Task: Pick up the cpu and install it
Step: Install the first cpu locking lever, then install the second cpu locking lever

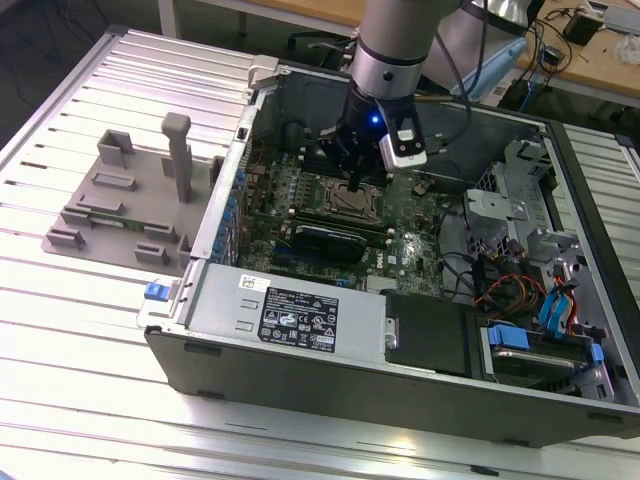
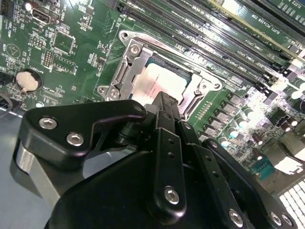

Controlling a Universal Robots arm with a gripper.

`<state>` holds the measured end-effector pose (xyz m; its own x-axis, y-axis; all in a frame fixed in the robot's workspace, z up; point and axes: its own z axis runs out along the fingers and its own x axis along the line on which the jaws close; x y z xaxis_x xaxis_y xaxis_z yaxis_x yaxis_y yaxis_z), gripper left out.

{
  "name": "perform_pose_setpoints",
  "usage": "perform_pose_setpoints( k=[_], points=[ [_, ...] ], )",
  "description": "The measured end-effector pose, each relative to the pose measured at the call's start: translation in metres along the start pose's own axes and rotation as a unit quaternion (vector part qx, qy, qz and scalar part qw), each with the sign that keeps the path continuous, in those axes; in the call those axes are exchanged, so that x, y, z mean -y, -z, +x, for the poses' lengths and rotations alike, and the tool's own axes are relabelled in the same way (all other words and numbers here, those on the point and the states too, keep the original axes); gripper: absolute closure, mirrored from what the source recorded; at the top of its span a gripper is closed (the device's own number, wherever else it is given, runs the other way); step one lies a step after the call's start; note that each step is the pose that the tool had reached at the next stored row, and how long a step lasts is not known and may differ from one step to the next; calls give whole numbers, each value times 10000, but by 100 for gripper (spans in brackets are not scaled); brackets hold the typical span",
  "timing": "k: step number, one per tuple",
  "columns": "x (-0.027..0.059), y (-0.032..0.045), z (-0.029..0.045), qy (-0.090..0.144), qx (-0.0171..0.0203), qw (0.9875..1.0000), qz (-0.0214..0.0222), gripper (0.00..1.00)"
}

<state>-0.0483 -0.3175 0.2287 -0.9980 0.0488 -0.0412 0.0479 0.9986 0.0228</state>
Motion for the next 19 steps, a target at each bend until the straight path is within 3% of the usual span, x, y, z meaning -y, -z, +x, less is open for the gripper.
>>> perform_pose_setpoints(
  k=[4,9,13,19],
  points=[
    [-1,61,-2,0,0,10000,0,89],
    [-3,62,-36,0,-15,10000,1,89],
    [-4,120,-39,-1,-16,10000,1,89],
    [-5,142,-40,0,-15,10000,1,89]
  ],
)
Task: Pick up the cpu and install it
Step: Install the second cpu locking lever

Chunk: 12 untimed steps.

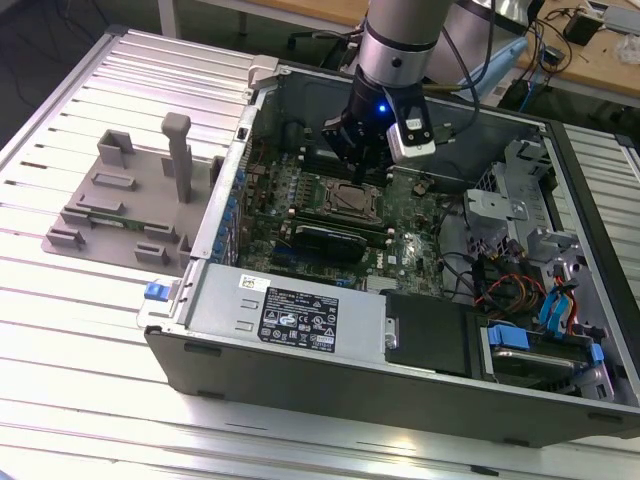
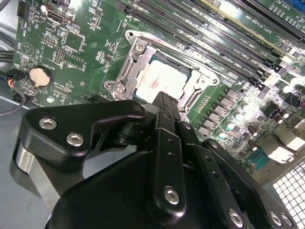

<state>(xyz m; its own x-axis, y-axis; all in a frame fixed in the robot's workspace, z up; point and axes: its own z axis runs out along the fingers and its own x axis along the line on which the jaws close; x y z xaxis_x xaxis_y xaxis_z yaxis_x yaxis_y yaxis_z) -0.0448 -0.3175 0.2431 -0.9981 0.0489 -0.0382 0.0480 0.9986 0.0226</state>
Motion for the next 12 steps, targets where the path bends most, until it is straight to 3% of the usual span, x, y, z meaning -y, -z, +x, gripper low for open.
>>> perform_pose_setpoints(
  k=[12],
  points=[
    [-1,39,-1,0,-1,10000,3,89]
  ],
)
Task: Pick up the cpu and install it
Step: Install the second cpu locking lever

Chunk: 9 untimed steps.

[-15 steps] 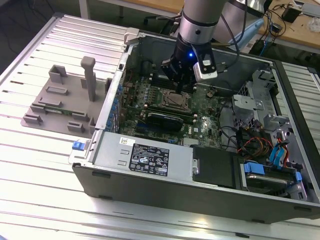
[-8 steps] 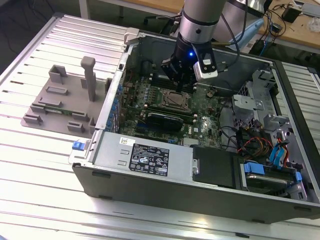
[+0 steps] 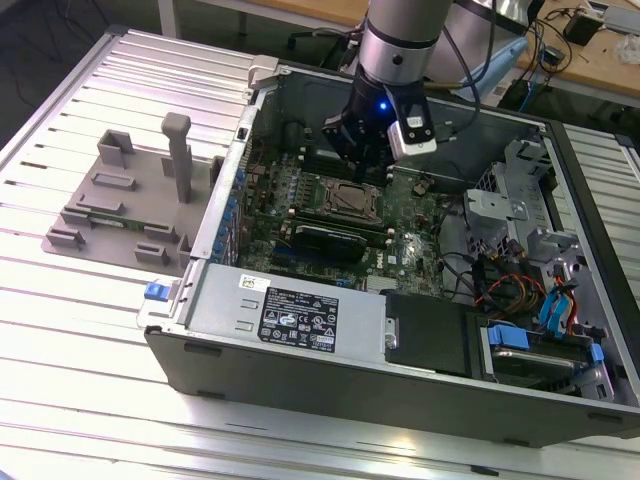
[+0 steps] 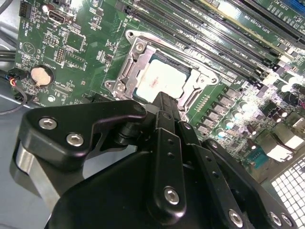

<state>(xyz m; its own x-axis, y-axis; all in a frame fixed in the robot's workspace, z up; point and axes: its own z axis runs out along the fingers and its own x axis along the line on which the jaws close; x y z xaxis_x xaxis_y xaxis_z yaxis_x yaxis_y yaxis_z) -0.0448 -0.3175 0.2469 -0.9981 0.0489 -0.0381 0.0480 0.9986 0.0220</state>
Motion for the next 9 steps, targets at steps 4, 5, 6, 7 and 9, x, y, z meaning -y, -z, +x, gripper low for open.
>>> perform_pose_setpoints(
  k=[4,5,6,7,9],
  points=[
    [-2,77,-3,0,0,10000,1,89],
    [-2,90,-4,0,1,10000,1,89],
    [-2,97,-4,0,1,10000,0,89],
    [-2,97,-4,0,1,10000,0,89],
    [4,99,-4,0,0,10000,1,89]
  ],
)
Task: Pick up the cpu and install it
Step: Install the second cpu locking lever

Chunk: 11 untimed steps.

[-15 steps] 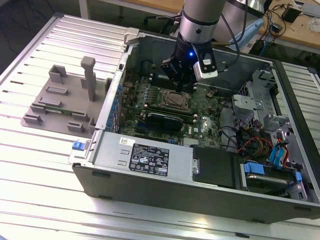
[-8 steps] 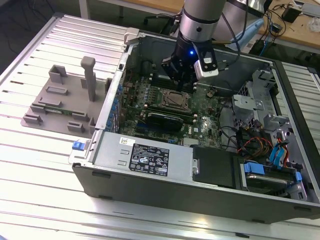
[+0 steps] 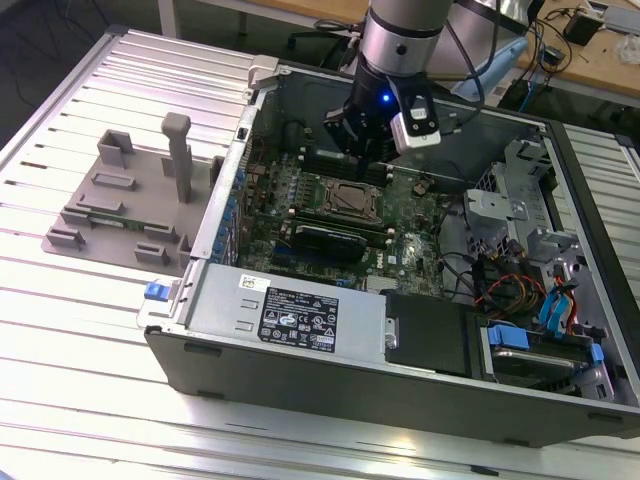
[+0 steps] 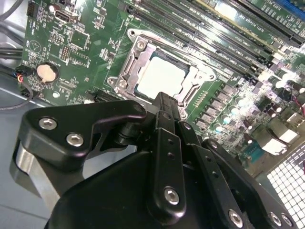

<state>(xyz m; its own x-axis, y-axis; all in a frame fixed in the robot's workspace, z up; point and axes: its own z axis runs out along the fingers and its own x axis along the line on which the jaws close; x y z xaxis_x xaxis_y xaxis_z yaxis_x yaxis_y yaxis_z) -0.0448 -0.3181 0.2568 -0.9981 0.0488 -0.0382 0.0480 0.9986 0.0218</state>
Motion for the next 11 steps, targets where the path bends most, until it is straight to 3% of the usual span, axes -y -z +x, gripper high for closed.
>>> perform_pose_setpoints(
  k=[5,11],
  points=[
    [81,1,-4,0,0,10000,-1,89],
    [324,5,-16,0,0,10000,-1,89]
  ],
)
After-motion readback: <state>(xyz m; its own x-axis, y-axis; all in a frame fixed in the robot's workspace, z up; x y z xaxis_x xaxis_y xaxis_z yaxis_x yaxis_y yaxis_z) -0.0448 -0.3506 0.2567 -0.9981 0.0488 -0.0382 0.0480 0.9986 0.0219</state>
